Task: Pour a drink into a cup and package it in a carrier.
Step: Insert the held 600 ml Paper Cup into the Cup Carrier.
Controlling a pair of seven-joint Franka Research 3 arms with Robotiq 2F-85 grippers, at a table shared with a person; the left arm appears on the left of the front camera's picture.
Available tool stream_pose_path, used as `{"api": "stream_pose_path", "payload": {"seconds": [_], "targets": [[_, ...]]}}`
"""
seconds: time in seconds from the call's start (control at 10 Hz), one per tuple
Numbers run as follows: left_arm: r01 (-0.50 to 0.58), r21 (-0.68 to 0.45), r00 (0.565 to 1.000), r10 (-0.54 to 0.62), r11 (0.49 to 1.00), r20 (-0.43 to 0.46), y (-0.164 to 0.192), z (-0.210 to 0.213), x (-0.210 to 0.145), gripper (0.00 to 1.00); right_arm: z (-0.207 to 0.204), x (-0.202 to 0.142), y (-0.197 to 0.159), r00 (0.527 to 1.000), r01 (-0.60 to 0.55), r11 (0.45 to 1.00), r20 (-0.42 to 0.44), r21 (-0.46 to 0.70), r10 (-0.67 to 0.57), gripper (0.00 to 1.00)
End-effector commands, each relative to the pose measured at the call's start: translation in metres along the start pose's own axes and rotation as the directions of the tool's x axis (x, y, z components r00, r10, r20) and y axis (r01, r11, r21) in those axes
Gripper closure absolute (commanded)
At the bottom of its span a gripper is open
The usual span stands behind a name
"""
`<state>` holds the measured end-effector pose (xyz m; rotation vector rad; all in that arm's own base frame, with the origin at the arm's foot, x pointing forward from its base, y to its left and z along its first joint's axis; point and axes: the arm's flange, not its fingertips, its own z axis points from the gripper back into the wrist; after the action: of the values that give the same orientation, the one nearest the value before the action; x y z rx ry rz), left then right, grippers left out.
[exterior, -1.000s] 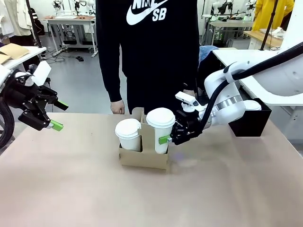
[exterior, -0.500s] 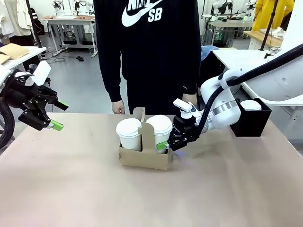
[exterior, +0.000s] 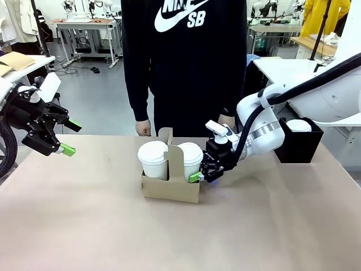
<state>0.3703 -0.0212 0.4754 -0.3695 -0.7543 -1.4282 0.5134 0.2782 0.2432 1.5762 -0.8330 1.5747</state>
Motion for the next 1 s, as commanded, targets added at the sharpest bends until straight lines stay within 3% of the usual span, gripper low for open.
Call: {"api": "stream_pose_path", "payload": {"seconds": [0.0, 0.5, 0.7, 0.9], "targets": [[0.017, 0.001, 1.000, -0.017, 1.000, 0.026, 0.002, -0.001, -0.001, 0.00, 0.011, 0.007, 0.001, 0.998, -0.024, 1.000, -0.059, -0.003, 0.024, 0.00], [0.017, 0.001, 1.000, -0.017, 1.000, 0.026, 0.002, -0.001, -0.001, 0.00, 0.070, 0.031, 0.013, 0.991, -0.053, 0.987, -0.129, -0.155, 0.033, 0.00], [0.017, 0.001, 1.000, -0.017, 1.000, 0.026, 0.002, -0.001, -0.001, 0.00, 0.102, 0.053, 0.035, 0.978, -0.022, 0.960, -0.204, -0.280, -0.038, 0.00], [0.017, 0.001, 1.000, -0.017, 1.000, 0.026, 0.002, -0.001, -0.001, 0.00, 0.133, 0.087, 0.080, 0.929, 0.065, 0.881, -0.293, -0.470, -0.225, 0.00]]}}
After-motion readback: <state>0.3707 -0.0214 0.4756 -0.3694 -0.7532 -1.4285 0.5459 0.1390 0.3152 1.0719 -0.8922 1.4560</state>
